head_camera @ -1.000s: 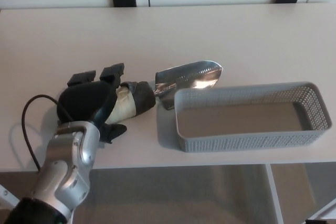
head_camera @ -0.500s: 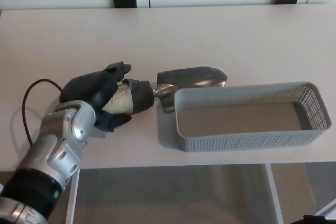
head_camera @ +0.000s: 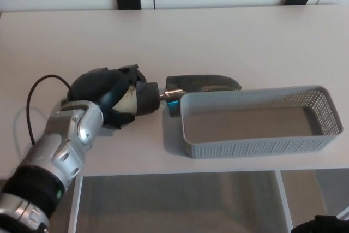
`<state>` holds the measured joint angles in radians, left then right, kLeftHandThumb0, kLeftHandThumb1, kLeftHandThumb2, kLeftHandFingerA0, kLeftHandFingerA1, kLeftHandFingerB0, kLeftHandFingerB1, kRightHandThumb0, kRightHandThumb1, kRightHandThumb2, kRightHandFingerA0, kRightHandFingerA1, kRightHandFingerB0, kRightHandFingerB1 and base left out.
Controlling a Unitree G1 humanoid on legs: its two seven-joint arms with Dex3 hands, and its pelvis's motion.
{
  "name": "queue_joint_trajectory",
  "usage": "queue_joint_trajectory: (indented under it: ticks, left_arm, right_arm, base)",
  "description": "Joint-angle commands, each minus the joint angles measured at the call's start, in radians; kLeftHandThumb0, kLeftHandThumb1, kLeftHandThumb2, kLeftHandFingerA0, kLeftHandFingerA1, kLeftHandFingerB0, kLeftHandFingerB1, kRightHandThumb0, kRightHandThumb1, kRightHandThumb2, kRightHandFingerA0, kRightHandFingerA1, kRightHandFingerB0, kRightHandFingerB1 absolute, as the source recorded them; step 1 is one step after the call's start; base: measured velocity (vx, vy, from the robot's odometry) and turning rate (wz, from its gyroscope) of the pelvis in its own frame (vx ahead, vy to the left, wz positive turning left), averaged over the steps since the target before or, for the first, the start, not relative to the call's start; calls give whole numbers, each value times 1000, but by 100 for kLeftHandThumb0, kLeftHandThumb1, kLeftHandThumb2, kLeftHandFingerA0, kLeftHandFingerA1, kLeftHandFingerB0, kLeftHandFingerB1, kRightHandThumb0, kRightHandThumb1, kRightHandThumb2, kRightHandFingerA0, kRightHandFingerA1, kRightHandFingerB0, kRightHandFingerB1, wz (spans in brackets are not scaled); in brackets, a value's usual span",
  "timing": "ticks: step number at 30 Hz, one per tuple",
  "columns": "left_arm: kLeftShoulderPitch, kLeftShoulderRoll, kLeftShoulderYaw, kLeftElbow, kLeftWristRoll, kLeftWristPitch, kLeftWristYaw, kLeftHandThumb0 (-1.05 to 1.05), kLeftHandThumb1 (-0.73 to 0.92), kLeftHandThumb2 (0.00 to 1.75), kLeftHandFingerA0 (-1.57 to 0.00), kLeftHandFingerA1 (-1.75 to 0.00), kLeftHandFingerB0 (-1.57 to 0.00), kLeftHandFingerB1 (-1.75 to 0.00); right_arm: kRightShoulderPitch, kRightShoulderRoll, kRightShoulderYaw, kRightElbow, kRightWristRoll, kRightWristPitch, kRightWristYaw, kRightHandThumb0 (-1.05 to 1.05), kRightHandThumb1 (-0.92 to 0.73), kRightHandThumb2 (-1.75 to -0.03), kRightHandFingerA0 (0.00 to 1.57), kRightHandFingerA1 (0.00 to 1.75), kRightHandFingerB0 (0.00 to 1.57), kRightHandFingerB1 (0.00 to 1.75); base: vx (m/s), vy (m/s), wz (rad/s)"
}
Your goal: The robot walks towards a desk on which a shovel is kept on the left hand side and a container is kept on the right hand side. The robot picks up the shovel using its left hand and places it in the container.
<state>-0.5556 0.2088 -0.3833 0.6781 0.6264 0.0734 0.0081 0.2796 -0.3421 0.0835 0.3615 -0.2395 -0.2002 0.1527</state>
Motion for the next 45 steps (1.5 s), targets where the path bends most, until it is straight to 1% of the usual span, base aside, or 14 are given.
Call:
queue_joint_trajectory:
  ticks: [1,4,10,15,16,18,19,21,26,29,34,38,41,45]
  left_arm:
    - [84,-79,150,19,-187,20,7,-24,84,65,-54,-116,-65,-50]
    - [85,-173,336,-4,-359,48,16,-20,82,63,-58,-153,-59,-77]
    - [59,-342,665,-86,-672,143,58,-16,85,57,-61,-172,-47,-121]
    - [57,-433,796,-173,-792,172,115,-9,86,58,-62,-173,-54,-111]
    - [60,-444,802,-196,-801,170,102,-9,83,62,-85,-171,-53,-113]
    - [66,-445,796,-218,-795,167,63,-9,87,59,-66,-175,-56,-119]
    - [71,-442,783,-234,-787,158,35,-12,83,61,-85,-171,-47,-125]
    - [88,-431,703,-314,-694,142,-5,-15,86,60,-61,-175,-54,-113]
    - [144,-356,517,-420,-463,33,-75,-22,87,62,-69,-171,-56,-111]
    - [197,-272,373,-518,-303,-58,-99,-27,80,66,-77,-139,-75,-60]
    - [262,-203,240,-712,-262,-55,-174,-23,85,65,-82,-157,-70,-100]
    - [264,-133,167,-804,-226,-25,-228,-20,83,64,-75,-152,-75,-88]
    - [252,-97,130,-846,-256,50,-296,-20,81,65,-68,-159,-62,-115]
    - [231,-42,91,-850,-276,59,-338,-20,78,66,-69,-152,-72,-90]
  right_arm:
    - [2,-18,2,0,-11,2,-4,-42,-45,-54,97,50,72,46]
    - [-3,-18,2,10,-7,-5,-2,-43,-44,-54,94,49,75,47]
    - [6,-23,5,-27,-16,34,4,-41,-46,-55,95,49,72,46]
    - [5,-26,8,-14,-14,17,5,-50,-39,-74,93,63,68,58]
    - [6,-25,9,-15,-15,19,4,-49,-38,-74,93,63,69,59]
    - [7,-23,9,-15,-10,16,4,-48,-38,-74,92,64,69,60]
    - [1,-24,10,-13,-10,20,7,-42,-45,-54,100,50,73,46]
    - [-7,-29,12,-14,-14,24,10,-50,-38,-76,92,64,69,60]
    - [-9,-30,19,-1,-20,10,3,-42,-45,-55,97,50,73,46]
    - [-10,-29,19,7,-14,0,6,-42,-45,-54,98,50,73,47]
    - [-9,-29,22,12,-15,3,8,-43,-45,-55,102,51,72,46]
    - [-2,-31,26,-5,-22,19,10,-51,-40,-75,93,63,69,59]
    - [-5,-29,30,-4,-23,32,16,-51,-39,-75,92,63,69,59]
    - [-4,-29,30,-3,-15,33,27,-53,-40,-75,93,63,67,58]
  base:
    - [0,0,0]
    - [0,0,0]
    - [0,0,0]
    - [0,0,0]
    - [0,0,0]
    - [0,0,0]
    - [0,0,0]
    - [0,0,0]
    - [0,0,0]
    - [0,0,0]
    - [0,0,0]
    - [0,0,0]
    - [0,0,0]
    - [0,0,0]
